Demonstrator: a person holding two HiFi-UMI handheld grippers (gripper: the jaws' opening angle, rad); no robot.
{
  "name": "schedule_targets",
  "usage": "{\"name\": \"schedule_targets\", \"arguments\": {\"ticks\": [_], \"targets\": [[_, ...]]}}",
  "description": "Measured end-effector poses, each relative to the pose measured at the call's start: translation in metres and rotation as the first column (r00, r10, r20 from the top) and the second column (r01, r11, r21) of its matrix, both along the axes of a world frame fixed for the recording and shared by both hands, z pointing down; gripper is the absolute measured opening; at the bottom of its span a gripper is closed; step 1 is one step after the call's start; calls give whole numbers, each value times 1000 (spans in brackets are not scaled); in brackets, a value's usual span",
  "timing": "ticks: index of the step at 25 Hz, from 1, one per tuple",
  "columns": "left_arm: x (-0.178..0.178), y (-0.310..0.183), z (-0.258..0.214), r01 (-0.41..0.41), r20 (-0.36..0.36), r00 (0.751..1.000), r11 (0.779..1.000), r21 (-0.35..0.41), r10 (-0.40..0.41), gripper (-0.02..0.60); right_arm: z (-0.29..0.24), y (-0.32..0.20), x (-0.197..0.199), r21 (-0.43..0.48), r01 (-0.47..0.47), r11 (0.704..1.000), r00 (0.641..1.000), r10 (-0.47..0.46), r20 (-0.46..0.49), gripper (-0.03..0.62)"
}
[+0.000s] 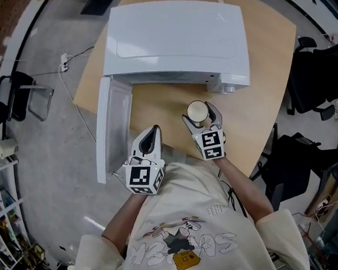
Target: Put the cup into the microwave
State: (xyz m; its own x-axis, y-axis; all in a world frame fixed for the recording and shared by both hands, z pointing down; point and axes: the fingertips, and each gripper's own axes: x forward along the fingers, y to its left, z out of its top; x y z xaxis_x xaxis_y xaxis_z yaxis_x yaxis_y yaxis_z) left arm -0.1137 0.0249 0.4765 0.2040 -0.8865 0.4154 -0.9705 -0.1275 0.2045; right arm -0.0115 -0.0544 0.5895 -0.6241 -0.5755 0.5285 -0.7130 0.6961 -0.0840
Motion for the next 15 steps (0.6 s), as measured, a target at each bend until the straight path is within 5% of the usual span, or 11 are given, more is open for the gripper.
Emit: {"name": "schedule_targets", "arguments": {"ticks": [15], "targets": [[-55, -6, -7, 39, 14, 999, 999, 18, -39, 5, -19, -73, -90, 36, 8, 999, 1000, -9, 28, 403]]}}
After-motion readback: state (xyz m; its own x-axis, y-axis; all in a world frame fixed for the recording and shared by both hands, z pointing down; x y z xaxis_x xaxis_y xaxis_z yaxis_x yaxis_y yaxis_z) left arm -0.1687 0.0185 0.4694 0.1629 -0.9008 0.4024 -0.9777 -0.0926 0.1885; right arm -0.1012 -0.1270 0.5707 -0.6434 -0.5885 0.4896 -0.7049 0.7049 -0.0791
